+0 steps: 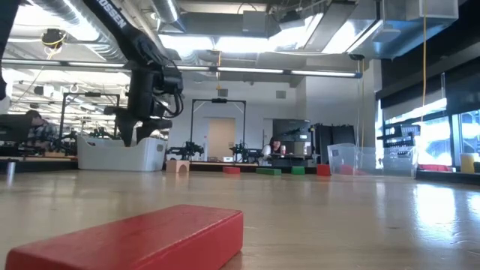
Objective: Sort & place blocks by color
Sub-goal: Put the light brown block into the gray bin
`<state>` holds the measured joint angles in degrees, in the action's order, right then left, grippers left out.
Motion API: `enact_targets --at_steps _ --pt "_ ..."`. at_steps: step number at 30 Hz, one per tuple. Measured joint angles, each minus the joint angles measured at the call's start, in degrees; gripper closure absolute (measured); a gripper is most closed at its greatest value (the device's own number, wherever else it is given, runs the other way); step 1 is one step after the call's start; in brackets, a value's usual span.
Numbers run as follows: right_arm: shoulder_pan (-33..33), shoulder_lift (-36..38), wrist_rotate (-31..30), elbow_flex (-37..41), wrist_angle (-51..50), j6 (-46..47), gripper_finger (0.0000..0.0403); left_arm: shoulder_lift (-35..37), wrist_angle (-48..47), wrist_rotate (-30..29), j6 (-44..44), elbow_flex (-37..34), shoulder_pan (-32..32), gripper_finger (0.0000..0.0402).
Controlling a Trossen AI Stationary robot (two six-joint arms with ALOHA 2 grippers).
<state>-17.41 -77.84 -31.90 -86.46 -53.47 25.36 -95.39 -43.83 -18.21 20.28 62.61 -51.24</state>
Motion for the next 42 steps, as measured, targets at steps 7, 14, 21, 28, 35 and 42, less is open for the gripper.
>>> enact_targets --at_steps 7,14,21,28,35,42 --pt "0.0 0.0 0.0 0.0 0.0 0.0 0.0148 9.2 4.2 8.0 -0.5 0.0 4.6 0.0226" --pt "0.0 0.0 0.0 0.0 0.0 0.1 0.0148 10.5 9.5 9.8 2.0 0.1 11.5 0.0226" --pt "0.0 0.0 0.0 0.0 0.0 1.2 0.0148 7.0 15.9 5.4 4.3 0.1 16.4 0.0225" --pt "0.0 0.0 0.0 0.0 0.0 1.3 0.0148 1.4 16.5 -0.4 6.2 0.1 17.7 0.0225" --pt "0.0 0.0 0.0 0.0 0.0 1.4 0.0148 -2.5 17.3 -0.5 6.7 0.1 17.1 0.0225" --pt "0.0 0.0 0.0 0.0 0.0 1.5 0.0148 -6.0 17.2 -1.1 6.7 0.1 17.1 0.0225"
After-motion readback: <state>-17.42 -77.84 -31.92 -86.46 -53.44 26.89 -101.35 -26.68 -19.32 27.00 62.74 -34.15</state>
